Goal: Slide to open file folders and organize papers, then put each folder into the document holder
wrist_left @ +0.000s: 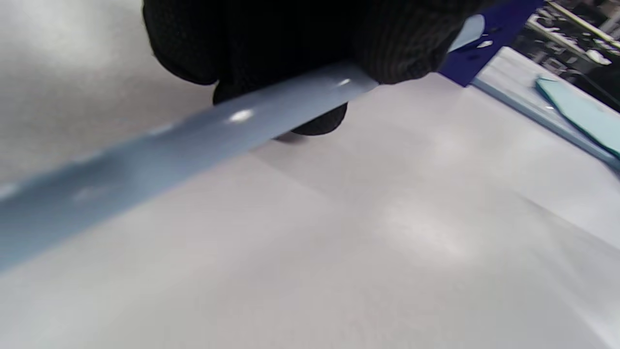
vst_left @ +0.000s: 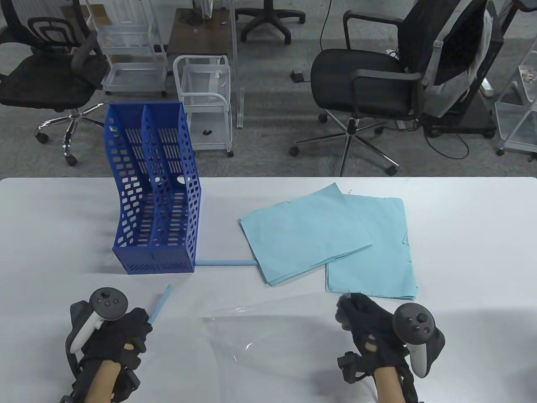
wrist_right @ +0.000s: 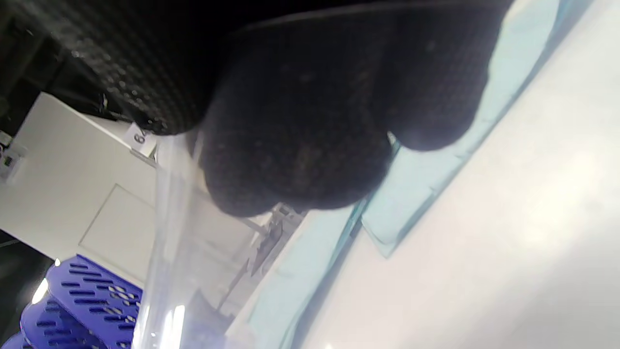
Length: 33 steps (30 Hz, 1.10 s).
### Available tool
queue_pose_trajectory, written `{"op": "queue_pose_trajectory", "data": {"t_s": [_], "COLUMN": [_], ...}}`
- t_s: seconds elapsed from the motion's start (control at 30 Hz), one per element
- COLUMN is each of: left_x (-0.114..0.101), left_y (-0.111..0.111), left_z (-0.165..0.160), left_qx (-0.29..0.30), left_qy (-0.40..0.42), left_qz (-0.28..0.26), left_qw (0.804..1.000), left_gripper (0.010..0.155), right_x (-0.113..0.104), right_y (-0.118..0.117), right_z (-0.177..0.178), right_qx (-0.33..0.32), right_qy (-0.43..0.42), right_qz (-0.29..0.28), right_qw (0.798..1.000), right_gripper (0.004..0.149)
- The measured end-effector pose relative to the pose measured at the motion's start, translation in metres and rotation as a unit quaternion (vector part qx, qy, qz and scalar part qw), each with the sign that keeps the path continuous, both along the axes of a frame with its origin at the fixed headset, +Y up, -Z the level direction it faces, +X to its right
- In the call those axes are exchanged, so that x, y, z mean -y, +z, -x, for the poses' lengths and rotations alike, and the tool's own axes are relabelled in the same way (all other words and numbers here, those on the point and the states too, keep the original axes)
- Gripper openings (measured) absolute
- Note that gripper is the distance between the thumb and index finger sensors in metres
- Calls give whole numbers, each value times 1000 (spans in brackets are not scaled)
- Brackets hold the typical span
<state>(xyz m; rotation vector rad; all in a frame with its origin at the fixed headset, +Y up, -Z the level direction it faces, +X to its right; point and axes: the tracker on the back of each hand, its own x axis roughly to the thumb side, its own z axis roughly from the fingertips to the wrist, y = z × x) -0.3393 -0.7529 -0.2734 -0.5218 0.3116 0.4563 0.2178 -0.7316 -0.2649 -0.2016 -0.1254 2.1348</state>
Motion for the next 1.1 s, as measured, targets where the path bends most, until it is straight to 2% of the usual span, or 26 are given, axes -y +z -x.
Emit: {"op": "queue_pose_trajectory", "data": {"t_s": [0.13,0.4,0.7,0.83,0.93,1.03,1.1], "left_x": [3,10,10,7,-7,-38,-48], "left_y": [0,-6,-4,-1,6,22,29], "left_z": [1,-1,5,6,1,-27,-56], "left_qx": [-40,-73,-93,-97,-103,-57,47], "left_qy": [-18,-105,-104,-99,-123,-124,-47], "left_qz": [-13,-12,-21,-24,-46,-135,-182], "left_qw": [999,992,990,990,986,981,981], "left_gripper": [50,48,50,52,55,57,63], "right_x": [2,3,4,4,5,4,2], "right_y": [-2,-2,-3,-3,-2,-2,-1], "right_z": [11,23,27,29,32,41,46], "right_qx": [-16,-41,-48,-51,-59,-83,-106], "right_qy": [33,66,74,77,78,76,70], "right_qz": [6,8,11,11,10,-8,-26], "right_qw": [999,997,996,996,995,994,992], "right_gripper": [41,41,41,41,41,41,40]}}
